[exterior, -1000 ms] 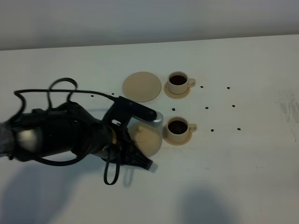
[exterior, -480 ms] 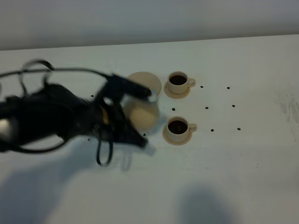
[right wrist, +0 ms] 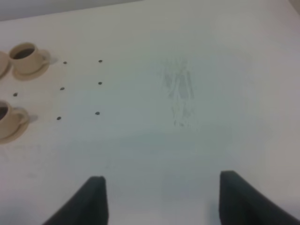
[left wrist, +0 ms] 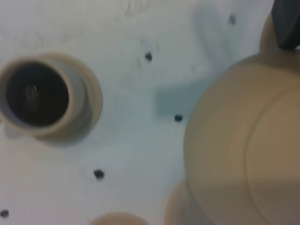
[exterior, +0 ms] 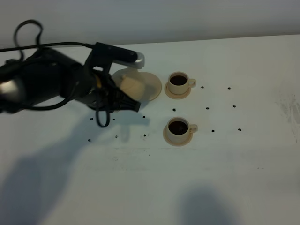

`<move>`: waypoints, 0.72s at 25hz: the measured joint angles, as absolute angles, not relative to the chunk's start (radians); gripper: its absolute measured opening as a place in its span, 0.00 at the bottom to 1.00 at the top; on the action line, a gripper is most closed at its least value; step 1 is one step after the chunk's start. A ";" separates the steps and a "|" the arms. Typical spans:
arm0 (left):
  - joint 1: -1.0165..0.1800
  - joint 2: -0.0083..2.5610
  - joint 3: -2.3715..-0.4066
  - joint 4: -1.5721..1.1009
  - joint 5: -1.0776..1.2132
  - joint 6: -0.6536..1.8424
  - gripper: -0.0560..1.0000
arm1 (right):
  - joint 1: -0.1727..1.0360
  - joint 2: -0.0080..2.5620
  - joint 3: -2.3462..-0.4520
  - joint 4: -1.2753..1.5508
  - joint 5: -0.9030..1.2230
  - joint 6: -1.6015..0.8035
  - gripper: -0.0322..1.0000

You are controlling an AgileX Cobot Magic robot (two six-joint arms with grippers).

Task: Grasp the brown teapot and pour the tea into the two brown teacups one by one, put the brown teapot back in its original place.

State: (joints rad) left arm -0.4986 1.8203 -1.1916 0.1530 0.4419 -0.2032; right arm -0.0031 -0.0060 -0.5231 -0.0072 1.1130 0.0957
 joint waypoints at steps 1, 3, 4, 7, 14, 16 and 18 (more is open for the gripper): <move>-0.499 1.844 -1.216 0.151 0.447 -0.203 0.14 | -0.003 -0.006 -0.523 -0.007 1.113 0.096 0.52; -0.499 1.885 -1.263 0.148 0.458 -0.203 0.14 | -0.003 -0.006 -0.523 -0.007 1.113 0.096 0.52; -0.499 1.905 -1.281 0.147 0.463 -0.203 0.14 | -0.003 -0.006 -0.523 -0.007 1.113 0.096 0.52; -0.494 1.955 -1.335 0.145 0.480 -0.203 0.14 | -0.003 -0.006 -0.523 -0.007 1.113 0.096 0.52; -0.471 2.045 -1.424 0.143 0.493 -0.203 0.14 | -0.003 -0.006 -0.523 -0.007 1.113 0.096 0.52; -0.469 2.068 -1.442 0.143 0.491 -0.203 0.14 | -0.003 -0.006 -0.523 -0.007 1.113 0.096 0.52; -0.468 2.087 -1.457 0.142 0.492 -0.202 0.14 | -0.003 -0.006 -0.523 -0.007 1.113 0.096 0.52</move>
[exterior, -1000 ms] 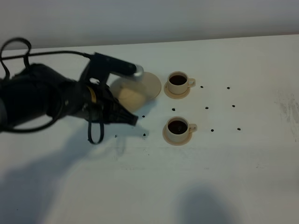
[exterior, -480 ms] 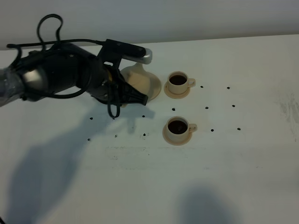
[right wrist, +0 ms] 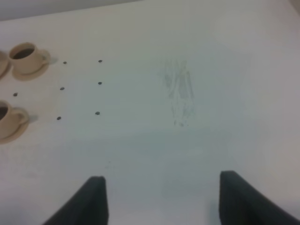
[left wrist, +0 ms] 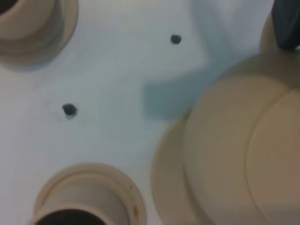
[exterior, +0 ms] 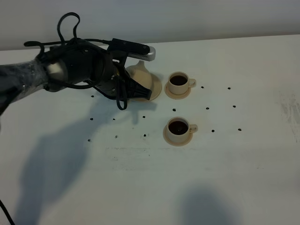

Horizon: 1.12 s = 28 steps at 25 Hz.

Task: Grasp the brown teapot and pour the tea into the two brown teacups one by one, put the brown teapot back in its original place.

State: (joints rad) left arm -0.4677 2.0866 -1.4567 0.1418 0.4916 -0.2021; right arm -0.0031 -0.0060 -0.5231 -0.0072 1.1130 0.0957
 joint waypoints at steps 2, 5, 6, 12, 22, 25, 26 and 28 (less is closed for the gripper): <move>-0.466 2.102 -1.464 0.142 0.488 -0.201 0.14 | -0.003 -0.006 -0.523 -0.007 1.113 0.096 0.52; -0.465 2.121 -1.480 0.142 0.484 -0.197 0.14 | -0.003 -0.006 -0.523 -0.007 1.113 0.096 0.52; -0.465 2.125 -1.487 0.142 0.482 -0.191 0.14 | -0.003 -0.006 -0.523 -0.007 1.113 0.096 0.52; -0.465 2.163 -1.520 0.128 0.470 -0.178 0.14 | -0.003 -0.006 -0.523 -0.007 1.113 0.096 0.52; -0.465 2.172 -1.523 0.120 0.463 -0.194 0.14 | -0.003 -0.006 -0.523 -0.007 1.113 0.096 0.52; -0.465 2.173 -1.523 0.120 0.459 -0.210 0.14 | -0.003 -0.006 -0.523 -0.007 1.113 0.096 0.52; -0.465 2.174 -1.523 0.120 0.459 -0.216 0.16 | -0.003 -0.006 -0.523 -0.007 1.113 0.096 0.52; -0.465 2.174 -1.523 0.120 0.450 -0.222 0.23 | -0.003 -0.006 -0.523 -0.007 1.113 0.096 0.52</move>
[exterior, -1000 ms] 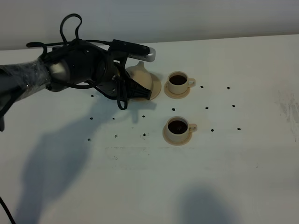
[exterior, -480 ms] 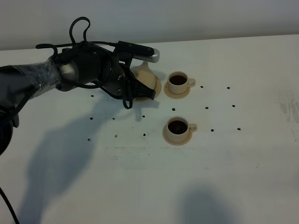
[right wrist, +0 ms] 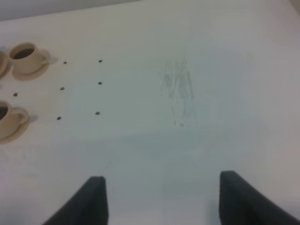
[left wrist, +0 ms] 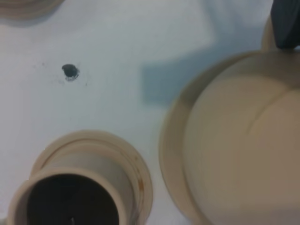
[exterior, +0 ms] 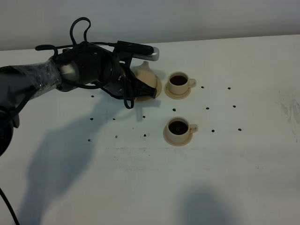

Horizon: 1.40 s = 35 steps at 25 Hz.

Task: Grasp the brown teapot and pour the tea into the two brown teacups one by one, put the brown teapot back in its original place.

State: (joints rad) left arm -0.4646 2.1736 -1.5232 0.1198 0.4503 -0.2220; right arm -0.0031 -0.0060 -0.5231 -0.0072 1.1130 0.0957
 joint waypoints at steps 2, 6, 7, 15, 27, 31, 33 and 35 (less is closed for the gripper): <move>-0.465 2.174 -1.523 0.120 0.447 -0.224 0.34 | -0.003 -0.006 -0.523 -0.007 1.113 0.096 0.52; -0.465 2.167 -1.523 0.120 0.448 -0.227 0.57 | -0.003 -0.006 -0.523 -0.007 1.113 0.096 0.52; -0.465 2.162 -1.523 0.120 0.450 -0.227 0.61 | -0.003 -0.006 -0.523 -0.007 1.113 0.096 0.52; -0.469 2.060 -1.523 0.160 0.494 -0.228 0.67 | -0.003 -0.006 -0.523 -0.007 1.113 0.096 0.52; -0.294 1.956 -1.523 0.257 0.595 -0.226 0.67 | -0.003 -0.006 -0.523 -0.007 1.113 0.096 0.52; -0.214 1.878 -1.492 0.275 0.604 -0.226 0.67 | -0.003 -0.006 -0.523 -0.007 1.113 0.096 0.52; -0.173 1.825 -1.433 0.274 0.576 -0.226 0.67 | -0.003 -0.006 -0.523 -0.007 1.113 0.096 0.52; -0.137 1.764 -1.353 0.271 0.546 -0.226 0.67 | -0.003 -0.006 -0.523 -0.007 1.113 0.096 0.52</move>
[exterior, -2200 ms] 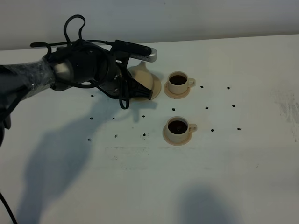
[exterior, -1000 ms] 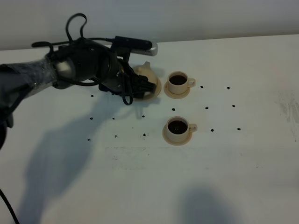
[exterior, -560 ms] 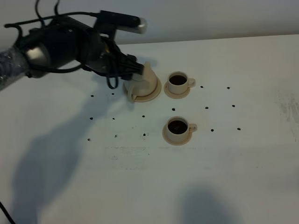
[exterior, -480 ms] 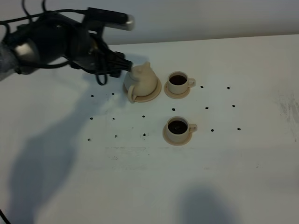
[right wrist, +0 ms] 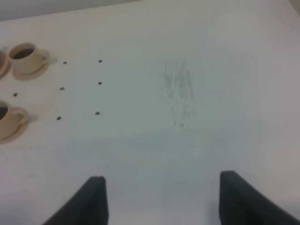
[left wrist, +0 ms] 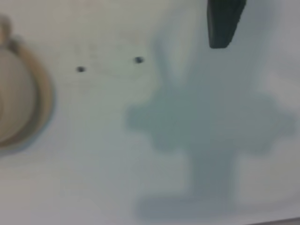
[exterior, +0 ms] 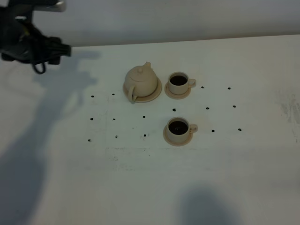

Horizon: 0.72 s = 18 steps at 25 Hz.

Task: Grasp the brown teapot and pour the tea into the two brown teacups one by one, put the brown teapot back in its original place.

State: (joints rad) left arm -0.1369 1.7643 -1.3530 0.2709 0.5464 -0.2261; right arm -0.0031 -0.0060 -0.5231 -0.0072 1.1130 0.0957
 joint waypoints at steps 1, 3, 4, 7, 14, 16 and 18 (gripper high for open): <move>-0.118 1.739 -1.318 0.268 0.537 -0.226 0.67 | -0.003 -0.006 -0.523 -0.007 1.113 0.096 0.52; -0.085 1.670 -1.236 0.247 0.524 -0.226 0.67 | -0.003 -0.006 -0.523 -0.007 1.113 0.096 0.52; -0.067 1.639 -1.194 0.234 0.515 -0.226 0.67 | -0.003 -0.006 -0.523 -0.007 1.113 0.096 0.52; -0.038 1.508 -1.076 0.168 0.500 -0.202 0.67 | -0.003 -0.006 -0.523 -0.007 1.113 0.096 0.52; -0.030 1.188 -0.826 0.040 0.517 -0.079 0.67 | -0.003 -0.006 -0.523 -0.007 1.113 0.096 0.52; -0.030 1.108 -0.763 0.039 0.521 -0.075 0.67 | -0.003 -0.006 -0.523 -0.007 1.113 0.096 0.52; -0.030 1.016 -0.701 0.038 0.526 -0.073 0.67 | -0.003 -0.006 -0.523 -0.007 1.113 0.096 0.52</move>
State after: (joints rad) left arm -0.0300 1.0156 -0.7011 0.0379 0.5258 -0.0728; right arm -0.0031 -0.0060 -0.5231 -0.0072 1.1130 0.0957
